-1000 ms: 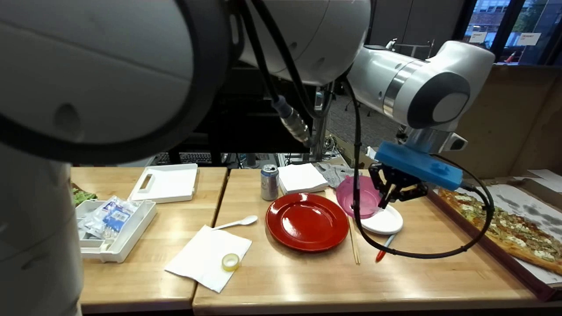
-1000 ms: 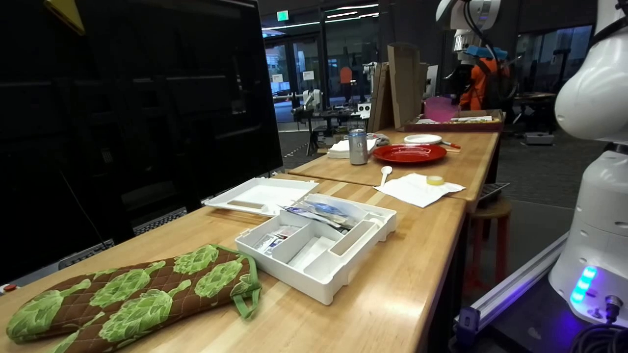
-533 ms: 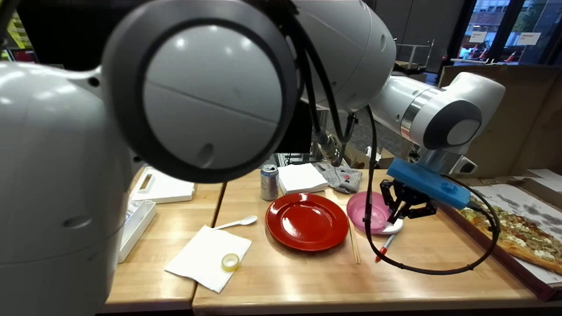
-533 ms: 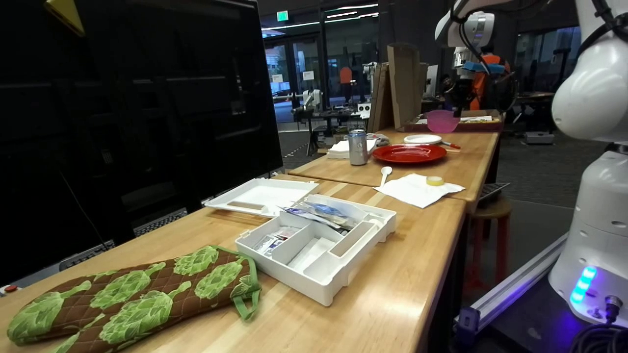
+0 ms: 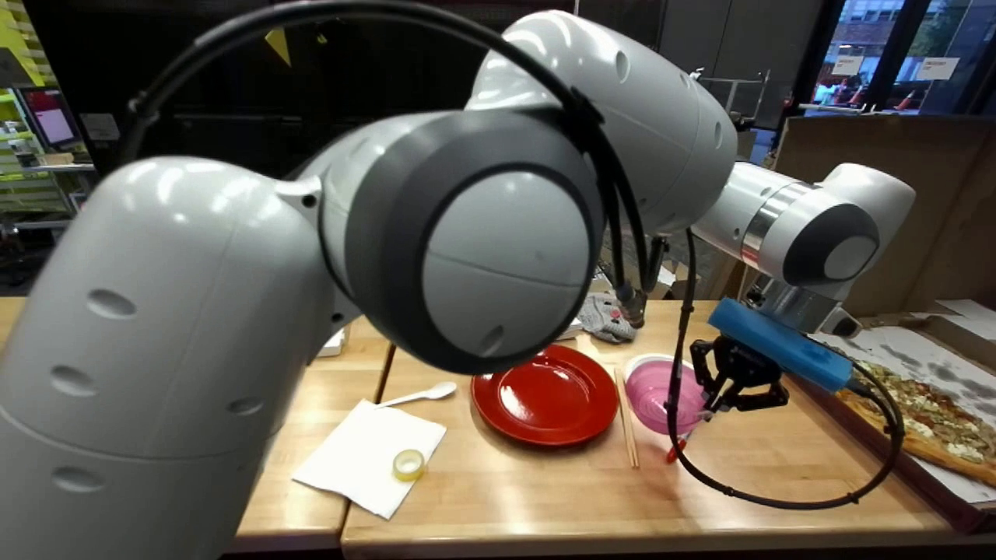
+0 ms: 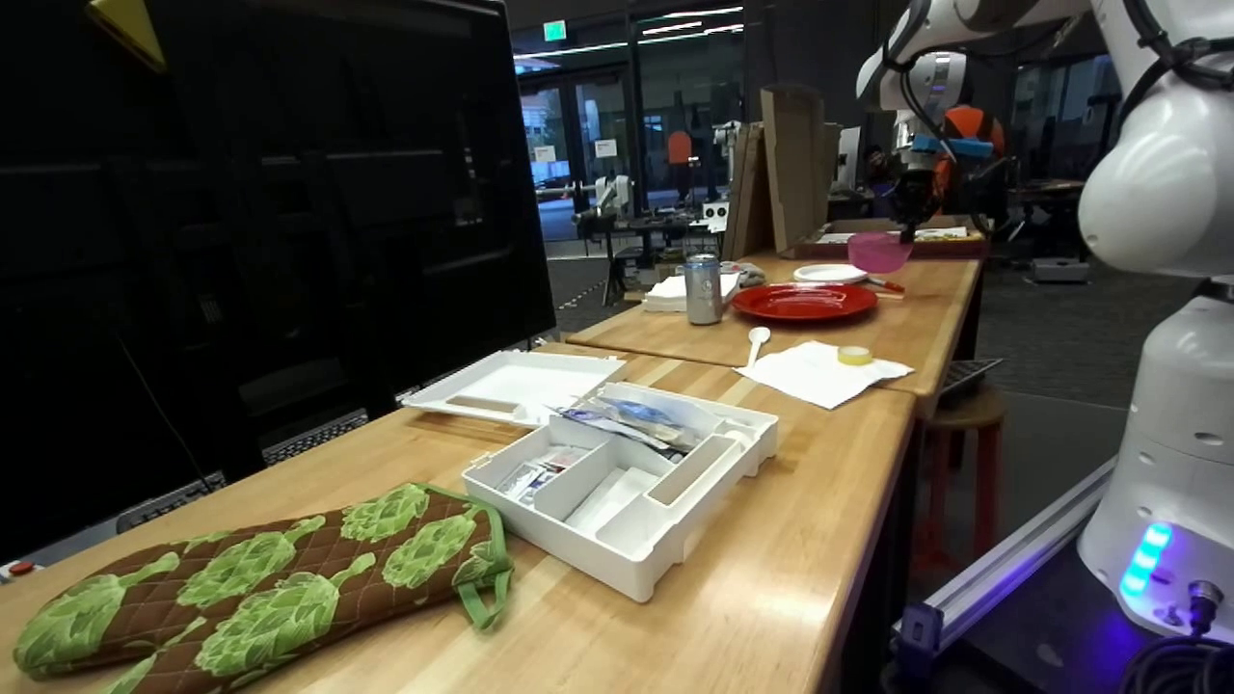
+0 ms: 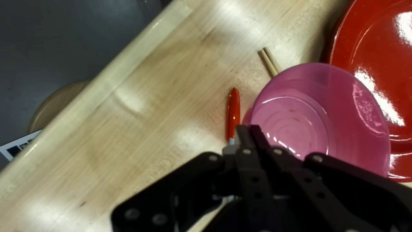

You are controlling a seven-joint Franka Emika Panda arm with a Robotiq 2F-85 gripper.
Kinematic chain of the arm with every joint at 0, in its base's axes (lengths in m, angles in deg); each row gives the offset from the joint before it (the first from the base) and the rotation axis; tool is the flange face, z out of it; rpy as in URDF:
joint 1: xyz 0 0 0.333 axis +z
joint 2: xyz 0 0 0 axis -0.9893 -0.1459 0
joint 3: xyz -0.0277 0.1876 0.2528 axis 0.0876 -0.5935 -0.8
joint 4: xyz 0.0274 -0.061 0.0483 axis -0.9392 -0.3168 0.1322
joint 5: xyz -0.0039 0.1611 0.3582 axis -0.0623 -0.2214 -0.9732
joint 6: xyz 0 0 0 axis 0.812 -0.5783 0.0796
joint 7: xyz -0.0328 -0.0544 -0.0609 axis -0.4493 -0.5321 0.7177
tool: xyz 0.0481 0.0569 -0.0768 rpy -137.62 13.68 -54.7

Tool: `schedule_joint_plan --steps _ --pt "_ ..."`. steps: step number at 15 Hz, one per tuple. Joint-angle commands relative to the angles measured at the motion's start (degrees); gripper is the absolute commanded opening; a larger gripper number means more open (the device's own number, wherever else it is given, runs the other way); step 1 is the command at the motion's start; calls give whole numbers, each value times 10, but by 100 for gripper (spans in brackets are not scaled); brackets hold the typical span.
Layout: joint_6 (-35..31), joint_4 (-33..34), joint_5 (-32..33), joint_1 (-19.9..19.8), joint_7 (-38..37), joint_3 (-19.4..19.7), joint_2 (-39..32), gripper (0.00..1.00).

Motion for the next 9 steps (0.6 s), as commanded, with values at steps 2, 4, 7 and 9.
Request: schedule_joint_plan --steps 2,4,7,9 --pt "67 89 -8 -44 -14 -20 -59 1" --pt "87 114 -7 -60 -17 -26 -78 1" --pt "108 148 -8 -84 -23 -36 -105 1" --pt "123 170 -6 -97 -30 -42 -119 29"
